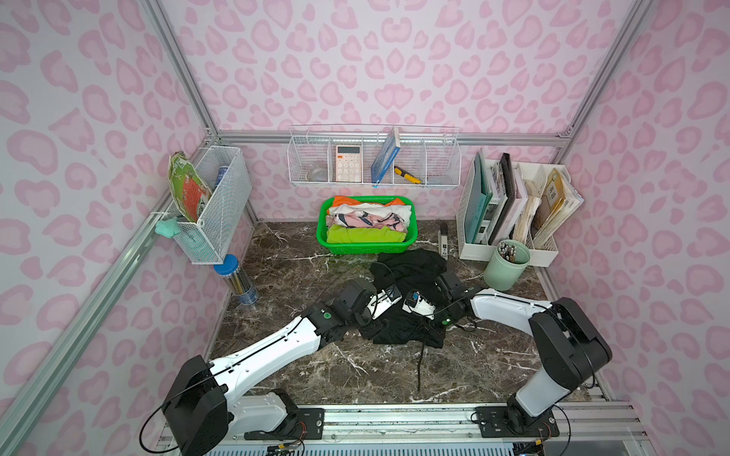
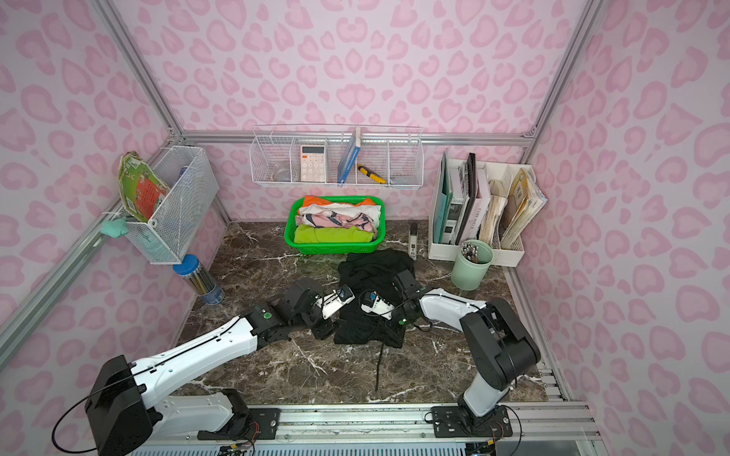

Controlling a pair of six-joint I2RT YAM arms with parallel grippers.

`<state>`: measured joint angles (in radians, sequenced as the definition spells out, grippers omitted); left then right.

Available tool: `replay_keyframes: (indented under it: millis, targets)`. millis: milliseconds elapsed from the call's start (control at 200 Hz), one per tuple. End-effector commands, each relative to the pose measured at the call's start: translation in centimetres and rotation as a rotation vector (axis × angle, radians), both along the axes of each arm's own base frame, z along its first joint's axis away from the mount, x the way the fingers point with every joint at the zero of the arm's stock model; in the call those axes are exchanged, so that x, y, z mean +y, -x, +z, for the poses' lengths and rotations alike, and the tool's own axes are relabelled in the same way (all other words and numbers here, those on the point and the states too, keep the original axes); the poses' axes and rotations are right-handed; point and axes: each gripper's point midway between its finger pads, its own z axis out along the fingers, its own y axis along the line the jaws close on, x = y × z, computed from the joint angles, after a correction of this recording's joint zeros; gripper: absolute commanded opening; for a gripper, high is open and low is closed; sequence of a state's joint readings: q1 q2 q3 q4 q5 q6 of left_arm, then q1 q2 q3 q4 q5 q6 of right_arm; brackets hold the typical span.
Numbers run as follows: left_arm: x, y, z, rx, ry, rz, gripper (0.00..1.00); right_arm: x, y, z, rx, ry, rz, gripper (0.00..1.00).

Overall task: Roll up the shorts
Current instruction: Roll the shorts at the center of the board.

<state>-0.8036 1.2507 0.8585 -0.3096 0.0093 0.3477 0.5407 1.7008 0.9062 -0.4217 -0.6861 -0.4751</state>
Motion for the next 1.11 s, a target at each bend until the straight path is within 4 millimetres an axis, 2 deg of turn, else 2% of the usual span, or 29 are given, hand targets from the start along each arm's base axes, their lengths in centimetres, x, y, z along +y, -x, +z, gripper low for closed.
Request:
replay_keyframes:
  millis: [0,150,275,401,526,546,556,561,571,596,611,746,997,1032,1102]
  targets:
    - [-1.7,0.0,0.7,-0.133,-0.024,-0.085,0.69,-0.1,1.1,-0.2,0.163,-0.004,-0.018,0.0]
    - [-3.0,1.7,-1.4,-0.166,-0.108,-0.18,0.69,0.0,0.6,-1.2,0.283,0.01,-0.055,0.0]
    - [-3.8,2.5,-3.3,-0.166,-0.151,-0.233,0.69,-0.2,0.3,-1.7,0.305,0.021,-0.069,0.0]
    - [-4.3,2.1,-5.4,-0.167,-0.197,-0.241,0.69,-0.3,-0.1,-1.8,0.312,0.022,-0.085,0.0]
    - [-5.2,1.8,-6.3,-0.169,-0.193,-0.259,0.71,-0.4,-0.3,-2.0,0.321,0.026,-0.093,0.0]
    - [-5.2,1.7,-6.5,-0.167,-0.199,-0.26,0.72,-0.4,-0.3,-2.0,0.321,0.026,-0.093,0.0]
    - [-5.2,1.7,-6.6,-0.164,-0.201,-0.261,0.75,-0.4,-0.3,-2.0,0.32,0.024,-0.093,0.0]
    - [-5.3,1.8,-6.7,-0.162,-0.202,-0.263,0.84,-0.4,-0.3,-2.0,0.32,0.025,-0.093,0.0]
    - [-5.3,1.8,-6.8,-0.157,-0.205,-0.265,0.9,-0.4,-0.3,-2.0,0.322,0.025,-0.094,0.0]
    - [-5.3,1.8,-7.1,-0.147,-0.216,-0.266,0.93,-0.5,-0.4,-2.0,0.322,0.026,-0.096,0.0]
    - [-5.3,1.8,-7.2,-0.142,-0.22,-0.264,0.98,-0.4,-0.4,-2.0,0.321,0.026,-0.096,0.0]
    - [-5.6,1.8,-8.2,-0.12,-0.231,-0.271,1.0,-0.4,-0.5,-2.1,0.325,0.025,-0.097,0.0]
    - [-5.5,1.4,-11.1,-0.102,-0.276,-0.27,0.92,-0.4,-0.6,-2.1,0.321,0.024,-0.1,0.0]
    - [-5.5,1.3,-11.4,-0.106,-0.285,-0.264,0.88,-0.4,-0.6,-2.0,0.321,0.021,-0.099,0.0]
    - [-5.2,1.2,-12.0,-0.1,-0.3,-0.258,0.7,-0.3,-0.6,-1.9,0.321,0.018,-0.099,0.0]
